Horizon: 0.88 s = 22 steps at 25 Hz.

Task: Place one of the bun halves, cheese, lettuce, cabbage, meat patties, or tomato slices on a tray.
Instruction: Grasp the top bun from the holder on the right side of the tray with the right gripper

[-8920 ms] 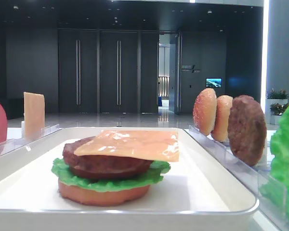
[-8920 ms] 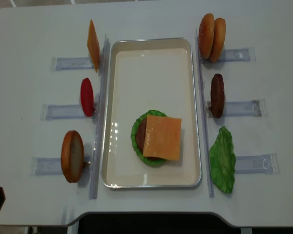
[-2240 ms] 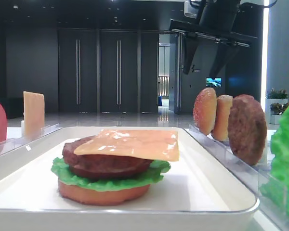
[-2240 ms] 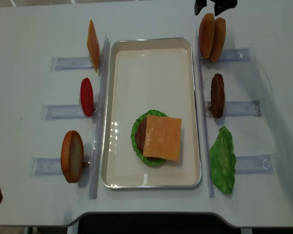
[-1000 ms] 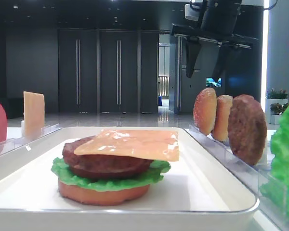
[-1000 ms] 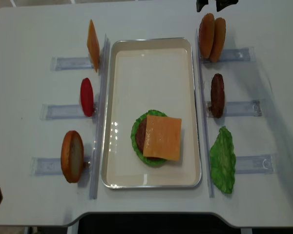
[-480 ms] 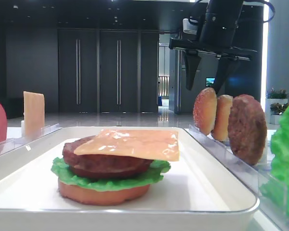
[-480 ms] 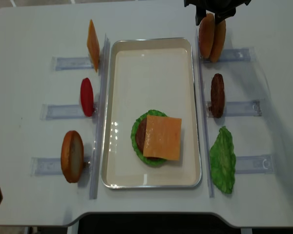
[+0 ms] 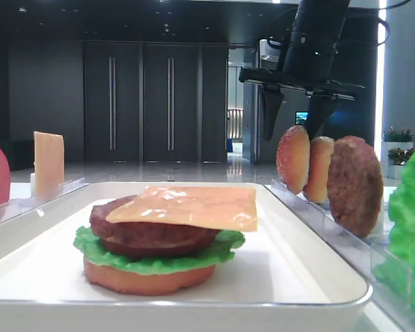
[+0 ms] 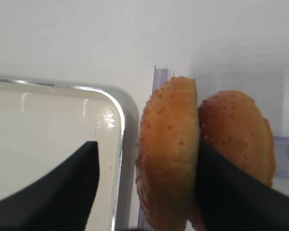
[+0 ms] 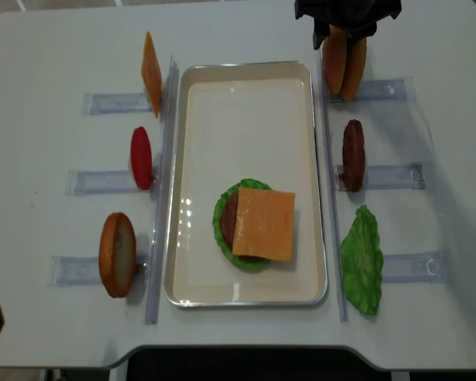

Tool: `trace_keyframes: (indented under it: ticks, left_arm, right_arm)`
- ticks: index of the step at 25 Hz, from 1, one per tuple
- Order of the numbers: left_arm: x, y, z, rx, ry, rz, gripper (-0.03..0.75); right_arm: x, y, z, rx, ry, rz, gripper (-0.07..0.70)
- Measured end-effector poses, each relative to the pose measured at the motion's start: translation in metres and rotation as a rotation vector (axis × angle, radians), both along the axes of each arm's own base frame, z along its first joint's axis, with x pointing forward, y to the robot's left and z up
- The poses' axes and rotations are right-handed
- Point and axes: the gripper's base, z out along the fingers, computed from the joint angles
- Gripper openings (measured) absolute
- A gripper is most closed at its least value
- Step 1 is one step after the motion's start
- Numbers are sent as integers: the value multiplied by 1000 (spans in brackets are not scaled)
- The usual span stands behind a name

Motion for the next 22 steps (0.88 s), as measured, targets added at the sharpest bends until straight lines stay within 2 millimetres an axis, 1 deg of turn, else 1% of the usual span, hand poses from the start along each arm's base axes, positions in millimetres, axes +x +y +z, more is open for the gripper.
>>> trace_keyframes:
  ticks: [12, 14, 17, 18, 22]
  left_arm:
    - [0, 0, 0, 0, 0, 0, 0]
    - [0, 0, 0, 0, 0, 0, 0]
    - [0, 0, 0, 0, 0, 0, 0]
    - [0, 0, 0, 0, 0, 0, 0]
    - [0, 0, 0, 0, 0, 0, 0]
  right_arm:
    - [1, 0, -3, -5, -3, 3, 398]
    - [1, 0, -3, -10, -2, 4, 361]
    - [2, -2, -5, -33, 1, 9, 243]
    - [2, -2, -5, -34, 1, 9, 217]
    - [2, -2, -6, -36, 5, 9, 216]
